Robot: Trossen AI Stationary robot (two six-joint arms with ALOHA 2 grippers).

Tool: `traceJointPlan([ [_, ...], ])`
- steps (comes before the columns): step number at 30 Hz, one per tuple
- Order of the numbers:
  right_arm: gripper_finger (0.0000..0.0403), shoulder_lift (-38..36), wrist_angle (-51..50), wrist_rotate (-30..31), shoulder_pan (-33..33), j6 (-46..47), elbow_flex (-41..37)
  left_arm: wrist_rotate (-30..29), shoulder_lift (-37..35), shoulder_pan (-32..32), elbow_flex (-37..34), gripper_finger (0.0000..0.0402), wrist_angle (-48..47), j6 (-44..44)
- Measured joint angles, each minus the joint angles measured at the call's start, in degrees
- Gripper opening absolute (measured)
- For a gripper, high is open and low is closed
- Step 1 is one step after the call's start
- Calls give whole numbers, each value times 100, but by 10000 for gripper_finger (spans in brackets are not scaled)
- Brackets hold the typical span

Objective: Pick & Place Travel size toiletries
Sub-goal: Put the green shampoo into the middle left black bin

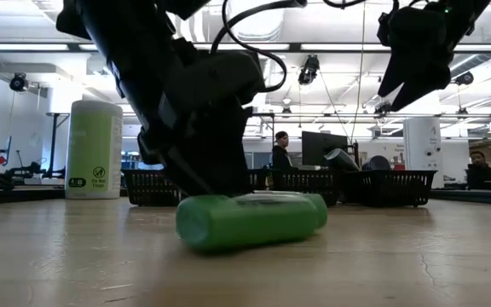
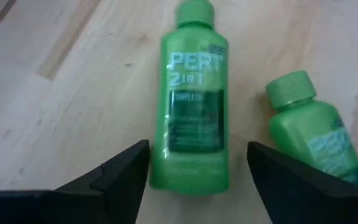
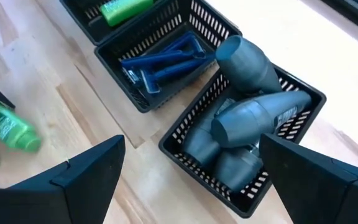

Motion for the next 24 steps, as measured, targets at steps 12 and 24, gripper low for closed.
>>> traceJointPlan([
  [12, 368, -2, 13, -2, -1, 200, -78, -338, 105, 52, 4, 244, 98, 245],
  [24, 368, -140, 22, -179, 27, 343, -78, -794, -127, 59, 71, 161, 28, -565],
])
